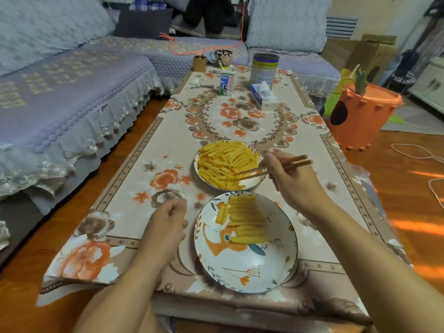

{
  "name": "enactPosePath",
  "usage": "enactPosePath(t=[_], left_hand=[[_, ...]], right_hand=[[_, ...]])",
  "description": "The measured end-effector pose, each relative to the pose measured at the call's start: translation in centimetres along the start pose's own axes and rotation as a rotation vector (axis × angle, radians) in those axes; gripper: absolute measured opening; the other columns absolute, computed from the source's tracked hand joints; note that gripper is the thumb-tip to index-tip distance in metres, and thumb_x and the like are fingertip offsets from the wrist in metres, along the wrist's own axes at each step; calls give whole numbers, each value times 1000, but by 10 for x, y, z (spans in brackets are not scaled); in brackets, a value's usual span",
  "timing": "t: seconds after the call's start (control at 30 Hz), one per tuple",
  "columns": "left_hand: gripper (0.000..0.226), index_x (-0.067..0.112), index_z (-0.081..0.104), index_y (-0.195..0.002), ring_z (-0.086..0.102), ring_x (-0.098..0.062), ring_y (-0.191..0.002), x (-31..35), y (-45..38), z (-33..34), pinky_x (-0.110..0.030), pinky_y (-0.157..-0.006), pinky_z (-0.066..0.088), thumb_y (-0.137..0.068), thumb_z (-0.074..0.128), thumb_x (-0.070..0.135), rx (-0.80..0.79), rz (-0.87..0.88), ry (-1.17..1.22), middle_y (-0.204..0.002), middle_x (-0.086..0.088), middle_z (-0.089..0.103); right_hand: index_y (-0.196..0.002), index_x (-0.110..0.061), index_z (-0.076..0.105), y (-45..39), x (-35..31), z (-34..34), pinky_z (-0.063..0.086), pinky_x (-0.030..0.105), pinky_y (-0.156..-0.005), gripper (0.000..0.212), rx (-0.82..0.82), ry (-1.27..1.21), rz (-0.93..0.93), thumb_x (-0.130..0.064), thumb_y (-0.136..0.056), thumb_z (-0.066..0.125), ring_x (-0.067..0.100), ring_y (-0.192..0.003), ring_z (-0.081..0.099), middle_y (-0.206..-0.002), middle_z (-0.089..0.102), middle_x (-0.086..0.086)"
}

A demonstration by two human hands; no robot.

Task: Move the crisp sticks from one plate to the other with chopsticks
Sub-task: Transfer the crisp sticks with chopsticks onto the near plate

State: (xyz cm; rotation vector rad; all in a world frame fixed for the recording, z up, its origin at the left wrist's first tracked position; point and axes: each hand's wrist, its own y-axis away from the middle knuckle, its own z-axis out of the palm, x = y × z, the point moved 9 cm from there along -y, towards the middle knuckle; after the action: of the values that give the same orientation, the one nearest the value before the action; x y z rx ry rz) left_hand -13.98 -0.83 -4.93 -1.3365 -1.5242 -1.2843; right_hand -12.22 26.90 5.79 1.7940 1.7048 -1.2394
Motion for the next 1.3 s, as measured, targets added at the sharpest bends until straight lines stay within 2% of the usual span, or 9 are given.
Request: enactPosePath(t=[0.1, 0.2, 0.33, 0.47, 0.67, 0.83, 0.97, 1.1, 1.3], left_hand=[[21, 27, 69, -113, 68, -22, -95, 1, -10, 5, -39, -78, 57, -106, 49, 29, -18, -28, 54, -109, -1, 69], [22, 24, 71, -105, 69, -25, -89, 1, -14, 14, -48, -87, 57, -105, 50, 29, -24, -43, 73, -102, -3, 71], [24, 24, 74, -98, 70, -23, -94, 2, -10, 24, -52, -95, 55, -102, 52, 31, -21, -76, 58, -100, 0, 74], [29, 22, 75, -90, 69, -24, -95, 6, -3, 31, -47, -90, 53, -101, 51, 34, 12, -63, -5, -90, 1, 75], [49, 18, 75, -95, 73, -23, -88, 1, -4, 25, -39, -79, 56, -107, 37, 47, 100, -57, 28, -90, 1, 78], [54, 5, 73, -99, 70, -16, -62, -6, -7, 24, -30, -59, 53, -109, 37, 43, 75, -147, 147, -76, -6, 77], [55, 4, 73, -101, 70, -20, -65, -7, -12, 27, -33, -62, 52, -109, 36, 43, 40, -142, 146, -80, -10, 77], [57, 8, 74, -101, 74, -30, -82, -12, -18, 29, -41, -74, 56, -108, 35, 48, 22, -133, 113, -84, -8, 78], [57, 8, 75, -99, 74, -30, -83, -12, -20, 30, -47, -81, 57, -109, 34, 47, 13, -127, 112, -84, -7, 78]], right_hand=[[-89, -16, 72, -6, -3, 1, 36, 18, -61, 38, 3, -11, -58, -30, -109, 44, 2, -61, 52, -62, 57, -21], [-88, -11, 71, -2, -3, -6, 39, 26, -53, 42, 61, -119, -41, -32, -110, 41, 12, -53, 49, -58, 54, 1], [-86, -2, 68, 27, 6, -34, 40, 20, -45, 52, 277, -416, 108, -33, -111, 35, 10, -45, 48, -51, 53, -2], [-78, -8, 67, 48, -17, -22, 34, 16, -45, 54, 152, -464, 35, -45, -101, 35, 12, -46, 43, -53, 47, 12], [-82, -15, 69, 49, -33, 25, 35, 15, -62, 53, -87, -367, -138, -53, -105, 40, 3, -63, 49, -67, 55, -16], [-83, -12, 70, 50, -31, 17, 42, 27, -60, 41, -64, -258, -183, -42, -101, 47, 10, -68, 56, -70, 61, -6], [-77, -20, 68, 42, -22, -14, 37, 12, -62, 32, 72, -358, -130, -29, -102, 50, 0, -64, 51, -65, 57, -14], [-82, -16, 70, 33, 4, -38, 34, 16, -53, 37, 286, -384, -26, -24, -109, 46, 5, -55, 42, -56, 48, -9], [-80, -7, 71, 19, 20, -26, 35, 21, -44, 42, 259, -378, 117, -26, -109, 47, 6, -47, 45, -50, 49, -6]])
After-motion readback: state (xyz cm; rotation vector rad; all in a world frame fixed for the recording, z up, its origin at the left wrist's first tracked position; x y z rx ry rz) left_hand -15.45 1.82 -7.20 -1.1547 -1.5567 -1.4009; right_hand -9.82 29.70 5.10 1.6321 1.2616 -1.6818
